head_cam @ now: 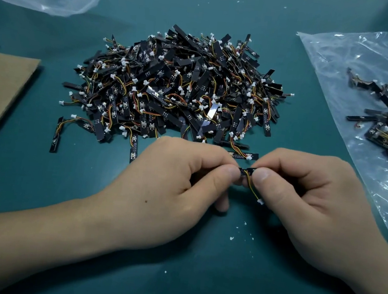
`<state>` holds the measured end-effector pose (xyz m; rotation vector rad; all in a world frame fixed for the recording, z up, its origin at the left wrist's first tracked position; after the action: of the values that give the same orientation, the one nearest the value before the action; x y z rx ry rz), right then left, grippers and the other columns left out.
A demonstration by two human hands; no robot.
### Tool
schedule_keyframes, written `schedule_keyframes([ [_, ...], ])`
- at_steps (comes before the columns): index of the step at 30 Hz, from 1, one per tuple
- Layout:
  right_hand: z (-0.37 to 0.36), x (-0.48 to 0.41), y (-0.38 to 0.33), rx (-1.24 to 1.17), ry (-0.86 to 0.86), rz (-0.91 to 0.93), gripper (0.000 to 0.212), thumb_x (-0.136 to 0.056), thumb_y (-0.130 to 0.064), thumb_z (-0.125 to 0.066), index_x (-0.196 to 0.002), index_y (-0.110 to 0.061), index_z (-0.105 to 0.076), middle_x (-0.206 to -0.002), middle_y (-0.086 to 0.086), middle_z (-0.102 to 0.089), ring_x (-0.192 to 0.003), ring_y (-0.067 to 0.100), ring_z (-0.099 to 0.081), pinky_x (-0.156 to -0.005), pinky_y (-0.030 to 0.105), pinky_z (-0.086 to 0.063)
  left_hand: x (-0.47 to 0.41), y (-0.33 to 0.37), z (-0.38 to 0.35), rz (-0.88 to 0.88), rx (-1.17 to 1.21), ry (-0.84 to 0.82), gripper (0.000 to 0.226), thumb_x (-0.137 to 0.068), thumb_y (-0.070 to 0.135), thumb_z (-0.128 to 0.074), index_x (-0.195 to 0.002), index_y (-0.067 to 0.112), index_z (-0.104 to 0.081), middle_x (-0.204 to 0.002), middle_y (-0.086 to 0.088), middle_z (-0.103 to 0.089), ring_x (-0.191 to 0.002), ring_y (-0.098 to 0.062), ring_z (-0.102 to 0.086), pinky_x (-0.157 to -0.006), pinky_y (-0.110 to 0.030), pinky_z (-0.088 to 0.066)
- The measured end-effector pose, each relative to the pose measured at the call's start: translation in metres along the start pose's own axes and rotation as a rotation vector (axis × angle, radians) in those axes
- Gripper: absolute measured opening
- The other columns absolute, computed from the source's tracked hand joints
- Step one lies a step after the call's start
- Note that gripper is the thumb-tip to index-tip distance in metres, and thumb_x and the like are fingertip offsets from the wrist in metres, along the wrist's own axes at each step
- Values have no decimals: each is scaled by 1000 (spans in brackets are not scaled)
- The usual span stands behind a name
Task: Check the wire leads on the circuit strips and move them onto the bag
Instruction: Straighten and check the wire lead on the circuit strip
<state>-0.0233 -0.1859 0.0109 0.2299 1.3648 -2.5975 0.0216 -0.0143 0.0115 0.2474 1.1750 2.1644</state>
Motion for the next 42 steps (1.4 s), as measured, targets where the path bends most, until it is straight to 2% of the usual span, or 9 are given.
schedule_keyframes([
  [5,-1,0,-2,7,10,3,26,-91,-36,-55,-73,-24,-69,-58,2,-56,-48,12,-46,-46,21,-35,1,0,0,7,15,8,23,-99,31,-54,-85,28,-72,-67,18,-71,-60,-8,-65,-57,-16,-46],
  [8,0,0,-3,-2,27,10,27,-92,-35,-55,-74,-22,-71,-59,1,-55,-50,13,-47,-47,20,-35,2,0,0,27,94,1,24,-97,33,-52,-86,25,-72,-71,13,-73,-63,-13,-67,-59,-26,-51],
  [13,-1,1,-3,5,13,-3,26,-93,-34,-56,-74,-20,-68,-58,5,-54,-48,14,-44,-45,22,-34,2,1,0,23,53,-8,21,-96,26,-54,-86,26,-71,-68,14,-72,-62,-11,-65,-56,-13,-43],
  [17,-1,1,-1,12,33,-11,22,-94,-22,-62,-74,-25,-71,-58,1,-56,-49,15,-49,-46,23,-36,2,0,0,24,47,18,20,-96,26,-55,-85,25,-72,-68,14,-72,-59,-11,-64,-54,-16,-44],
  [22,-1,2,-2,24,49,-7,21,-94,-22,-63,-76,-27,-73,-58,-1,-58,-49,17,-53,-46,26,-39,2,1,1,12,48,20,20,-97,27,-55,-86,24,-71,-69,13,-72,-56,-6,-61,-54,-12,-40],
  [25,0,1,-3,-31,47,-6,22,-95,-31,-61,-78,-25,-73,-60,-1,-57,-50,15,-51,-47,23,-38,2,-1,1,36,95,27,21,-98,27,-55,-87,25,-72,-70,15,-73,-60,-11,-67,-56,-20,-47],
  [28,0,1,-3,-69,20,-3,26,-94,-37,-55,-78,-23,-69,-59,4,-55,-49,17,-48,-46,30,-38,2,0,1,44,108,28,21,-97,27,-55,-86,25,-72,-71,14,-74,-61,-16,-68,-56,-31,-52],
  [32,0,1,-5,-15,34,6,24,-93,-35,-56,-76,-26,-69,-60,1,-56,-51,16,-50,-47,25,-38,1,1,0,47,106,5,21,-96,28,-55,-85,22,-72,-73,13,-74,-64,-16,-67,-60,-33,-52],
  [42,0,1,-4,-116,-23,-2,18,-90,-36,-55,-82,-23,-66,-62,9,-55,-51,23,-47,-48,39,-39,0,-2,0,49,154,13,20,-97,25,-55,-89,24,-73,-72,10,-74,-63,-20,-68,-57,-38,-51],
])
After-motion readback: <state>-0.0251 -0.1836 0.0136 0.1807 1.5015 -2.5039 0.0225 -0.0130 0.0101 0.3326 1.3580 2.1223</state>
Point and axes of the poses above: each hand's wrist, its own x-axis away from the middle knuckle, its own z-axis out of the back of the hand, y = z × x, the point moved 4 cm from there along -x, towards the middle knuckle
